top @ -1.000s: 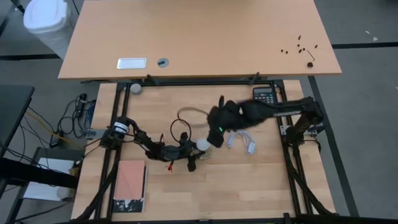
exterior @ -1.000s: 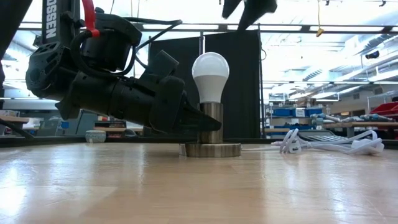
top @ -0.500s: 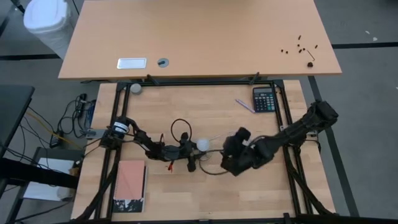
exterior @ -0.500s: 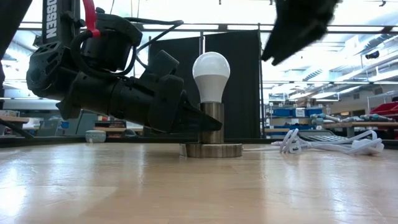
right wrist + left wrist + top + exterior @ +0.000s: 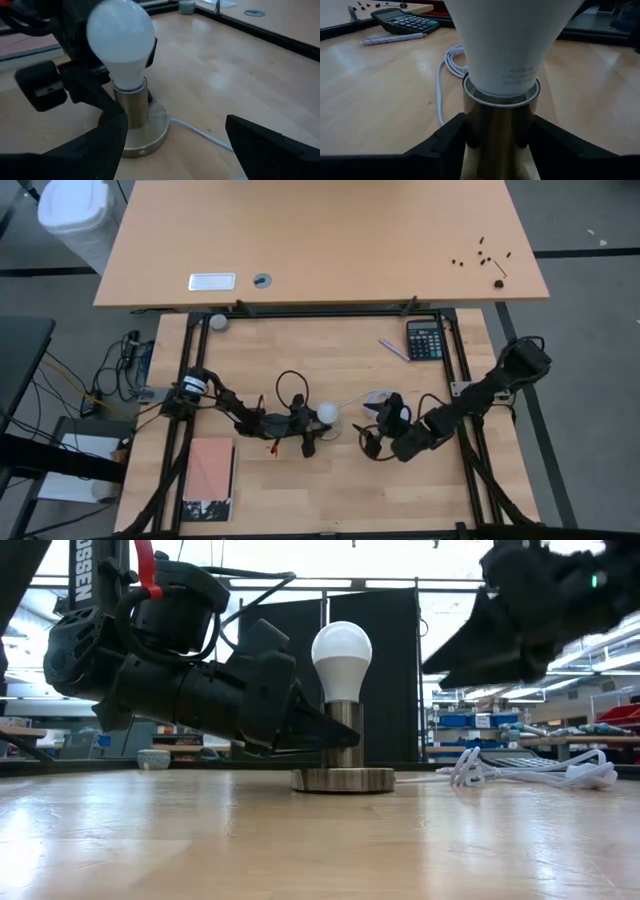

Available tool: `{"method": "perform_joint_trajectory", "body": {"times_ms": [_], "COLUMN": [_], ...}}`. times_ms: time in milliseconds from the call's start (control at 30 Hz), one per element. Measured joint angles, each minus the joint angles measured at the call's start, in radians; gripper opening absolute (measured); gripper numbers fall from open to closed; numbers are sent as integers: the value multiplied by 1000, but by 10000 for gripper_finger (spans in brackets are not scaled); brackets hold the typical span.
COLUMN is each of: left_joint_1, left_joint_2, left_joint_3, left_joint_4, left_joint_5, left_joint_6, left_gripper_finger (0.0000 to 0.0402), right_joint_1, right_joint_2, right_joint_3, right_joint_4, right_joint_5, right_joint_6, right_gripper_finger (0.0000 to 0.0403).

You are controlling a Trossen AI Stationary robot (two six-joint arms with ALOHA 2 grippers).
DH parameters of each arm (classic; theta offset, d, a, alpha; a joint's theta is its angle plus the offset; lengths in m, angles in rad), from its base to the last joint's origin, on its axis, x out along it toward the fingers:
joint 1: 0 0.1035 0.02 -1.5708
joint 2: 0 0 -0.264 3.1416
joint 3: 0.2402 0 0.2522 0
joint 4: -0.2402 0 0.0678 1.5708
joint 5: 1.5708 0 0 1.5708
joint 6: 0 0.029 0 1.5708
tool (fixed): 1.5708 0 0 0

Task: Screw lightbulb
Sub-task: Insert the lightbulb on the lamp

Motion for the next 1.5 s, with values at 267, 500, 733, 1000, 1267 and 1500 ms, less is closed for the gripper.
{"method": "perform_joint_trajectory", "body": {"times_ms": [267,500,733,1000,1267,1500], "left_joint_1": [0,0,0,0,0,0], "left_joint_2": [0,0,0,0,2,2], "left_joint_3": [0,1,1,1,22,83], "left_joint_4": [12,17,16,15,21,24], "left_joint_5": [7,51,69,98,144,160], "left_joint_6": [-26,-57,-28,-8,8,70], "left_gripper_finger": [194,194,194,194,194,194], "right_joint_1": [-76,-178,-260,-285,-262,-253], "right_joint_2": [38,38,38,38,38,38], "right_joint_3": [-153,-162,-162,-166,-166,-157], "right_joint_4": [376,509,562,620,635,634], "right_joint_5": [-31,-282,-481,-655,-688,-701], "right_joint_6": [-114,-323,-484,-503,-474,-456], "right_gripper_finger": [345,345,345,345,345,345]}}
